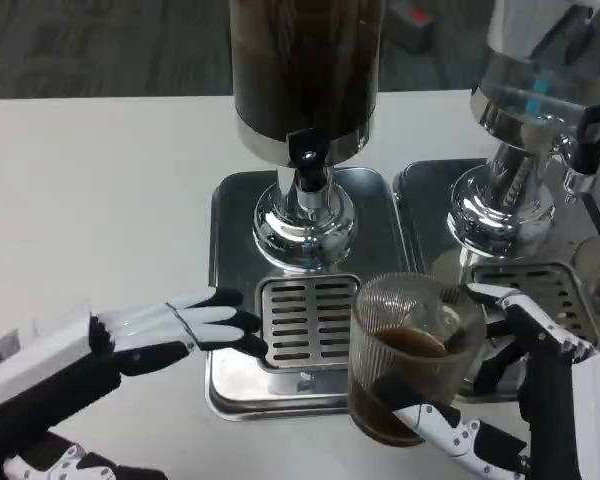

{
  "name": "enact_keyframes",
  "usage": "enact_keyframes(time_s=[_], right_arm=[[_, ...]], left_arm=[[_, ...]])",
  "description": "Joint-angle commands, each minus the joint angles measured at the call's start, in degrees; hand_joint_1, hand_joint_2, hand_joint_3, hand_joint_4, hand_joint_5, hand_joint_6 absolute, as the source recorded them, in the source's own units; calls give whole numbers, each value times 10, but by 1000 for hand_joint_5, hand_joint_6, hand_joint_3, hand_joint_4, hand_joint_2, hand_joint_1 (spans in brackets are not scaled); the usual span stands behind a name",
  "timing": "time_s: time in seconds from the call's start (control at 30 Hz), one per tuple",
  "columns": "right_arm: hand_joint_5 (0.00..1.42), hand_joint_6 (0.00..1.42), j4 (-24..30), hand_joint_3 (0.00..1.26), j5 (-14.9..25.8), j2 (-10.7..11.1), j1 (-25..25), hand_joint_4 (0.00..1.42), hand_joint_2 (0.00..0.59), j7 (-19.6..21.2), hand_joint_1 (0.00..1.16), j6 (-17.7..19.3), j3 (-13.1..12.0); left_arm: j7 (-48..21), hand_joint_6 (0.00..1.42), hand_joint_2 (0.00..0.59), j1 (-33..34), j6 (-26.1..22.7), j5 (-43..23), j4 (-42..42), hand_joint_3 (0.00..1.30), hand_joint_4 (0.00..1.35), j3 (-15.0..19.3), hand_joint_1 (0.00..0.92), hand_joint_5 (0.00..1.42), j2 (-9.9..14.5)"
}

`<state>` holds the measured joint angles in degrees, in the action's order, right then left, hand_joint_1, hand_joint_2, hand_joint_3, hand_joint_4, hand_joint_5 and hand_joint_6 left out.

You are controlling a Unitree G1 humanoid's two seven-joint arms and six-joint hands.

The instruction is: Grasp the cup under the faucet to collect the drink, then remove the cup.

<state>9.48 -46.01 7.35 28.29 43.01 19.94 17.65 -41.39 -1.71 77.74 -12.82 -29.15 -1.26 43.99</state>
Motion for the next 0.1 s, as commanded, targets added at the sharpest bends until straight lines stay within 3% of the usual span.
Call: enact_keyframes(time_s=[0.03, 0.1], right_arm=[[1037, 1424, 26, 692, -2, -4, -6, 771, 103, 13, 842, 23, -4], [1037, 1424, 27, 693, -2, -4, -5, 771, 90, 13, 853, 23, -4]], left_arm=[[8, 261, 113, 6, 4, 8, -6, 248, 101, -7, 0, 68, 7], [8, 261, 113, 7, 4, 8, -8, 246, 99, -7, 0, 68, 7]])
